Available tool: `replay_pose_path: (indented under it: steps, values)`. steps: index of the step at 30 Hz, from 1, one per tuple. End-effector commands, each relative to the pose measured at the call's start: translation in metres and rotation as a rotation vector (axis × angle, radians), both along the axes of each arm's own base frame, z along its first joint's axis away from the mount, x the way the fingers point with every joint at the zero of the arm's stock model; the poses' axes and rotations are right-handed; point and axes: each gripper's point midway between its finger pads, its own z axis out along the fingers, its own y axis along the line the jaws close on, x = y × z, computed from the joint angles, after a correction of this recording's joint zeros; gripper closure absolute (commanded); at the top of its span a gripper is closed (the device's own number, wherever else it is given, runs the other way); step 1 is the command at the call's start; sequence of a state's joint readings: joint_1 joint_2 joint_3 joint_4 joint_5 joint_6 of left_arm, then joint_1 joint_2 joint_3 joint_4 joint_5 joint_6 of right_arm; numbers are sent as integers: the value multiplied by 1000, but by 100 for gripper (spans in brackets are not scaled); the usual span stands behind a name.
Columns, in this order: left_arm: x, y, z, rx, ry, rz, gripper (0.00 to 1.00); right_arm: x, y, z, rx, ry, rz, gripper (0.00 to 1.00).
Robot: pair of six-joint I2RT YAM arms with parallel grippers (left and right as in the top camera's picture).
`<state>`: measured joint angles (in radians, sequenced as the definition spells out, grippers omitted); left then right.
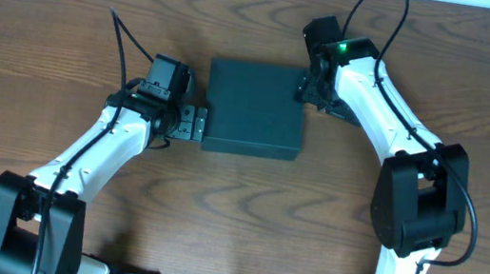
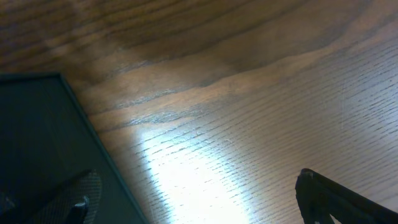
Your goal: Pack container
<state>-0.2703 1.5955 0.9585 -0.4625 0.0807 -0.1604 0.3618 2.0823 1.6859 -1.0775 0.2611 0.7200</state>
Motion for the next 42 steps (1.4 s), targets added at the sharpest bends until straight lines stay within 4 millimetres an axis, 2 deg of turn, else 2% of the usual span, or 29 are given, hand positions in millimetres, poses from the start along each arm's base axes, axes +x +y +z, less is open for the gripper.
replay_pose_path:
  steps: [1,7,11,13,14,18,20,25,29,31,34,39,42]
  values:
    - [7,0,5,7,-20,2,5,-3,8,14,39,-22,2,1]
    - [10,3,6,23,-34,11,5,-1,-12,42,47,-73,-40,1]
    - [15,16,20,88,-91,45,5,3,-30,73,-7,-165,-64,1]
    - [18,21,35,105,-140,54,5,1,-35,95,-12,-214,-64,1]
    - [18,24,51,106,-184,65,5,-3,-36,112,2,-252,-61,1]
    - [12,27,102,75,-318,81,5,-18,-35,159,19,-341,6,1]
    - [2,30,123,64,-359,81,5,-30,-32,178,17,-370,53,1]
    - [-57,25,176,49,-462,-40,5,-86,-26,223,-60,-440,138,8]
    - [-101,17,208,0,-566,-125,5,-136,-8,242,-36,-527,239,7]
    - [-125,17,216,-35,-589,-144,5,-167,-11,245,-8,-571,242,4]
    - [-154,26,218,-75,-597,-131,5,-207,-25,239,48,-613,247,1]
    - [-175,38,217,-115,-598,-83,5,-235,-50,239,118,-693,268,1]
    - [-177,40,216,-119,-591,-73,5,-242,-59,242,151,-729,257,1]
